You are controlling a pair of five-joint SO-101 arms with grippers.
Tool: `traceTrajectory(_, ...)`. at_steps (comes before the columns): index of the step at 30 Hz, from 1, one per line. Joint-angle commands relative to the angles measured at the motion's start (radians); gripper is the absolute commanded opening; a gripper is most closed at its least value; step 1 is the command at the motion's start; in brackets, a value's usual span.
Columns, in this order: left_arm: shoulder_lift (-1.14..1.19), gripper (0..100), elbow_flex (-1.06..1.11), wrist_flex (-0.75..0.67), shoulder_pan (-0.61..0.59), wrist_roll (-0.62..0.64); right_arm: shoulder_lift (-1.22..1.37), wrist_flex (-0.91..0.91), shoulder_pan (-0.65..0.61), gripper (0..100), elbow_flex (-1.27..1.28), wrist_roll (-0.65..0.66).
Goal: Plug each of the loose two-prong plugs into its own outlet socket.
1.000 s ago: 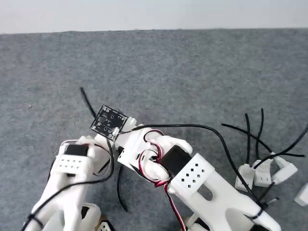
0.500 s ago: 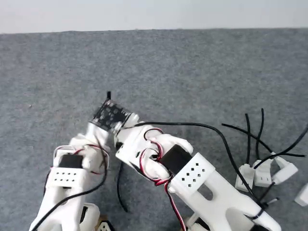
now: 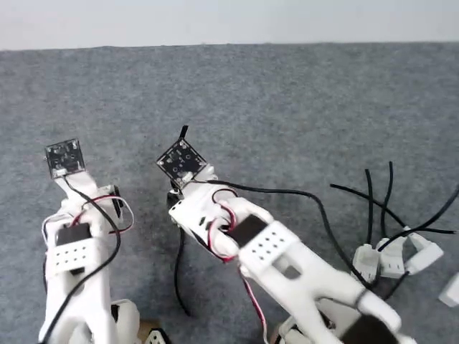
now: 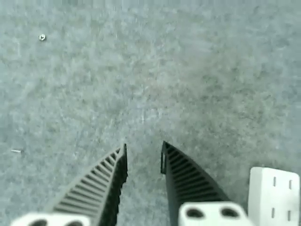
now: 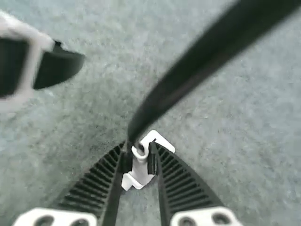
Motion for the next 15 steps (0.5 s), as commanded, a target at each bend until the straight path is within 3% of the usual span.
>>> traceTrajectory(1,0.104,11,-0.133,0.051,-0.008,0.012,0.125,-0.058,0.013,0.8,-0.129,0.031)
traceTrajectory(8,0.319,11,-0.285,0.101,-0.038,0.014,0.269,-0.117,0.073,0.8,-0.222,0.044)
traceTrajectory(15,0.341,11,-0.306,0.114,-0.038,0.011,0.278,-0.11,0.081,0.8,-0.229,0.044)
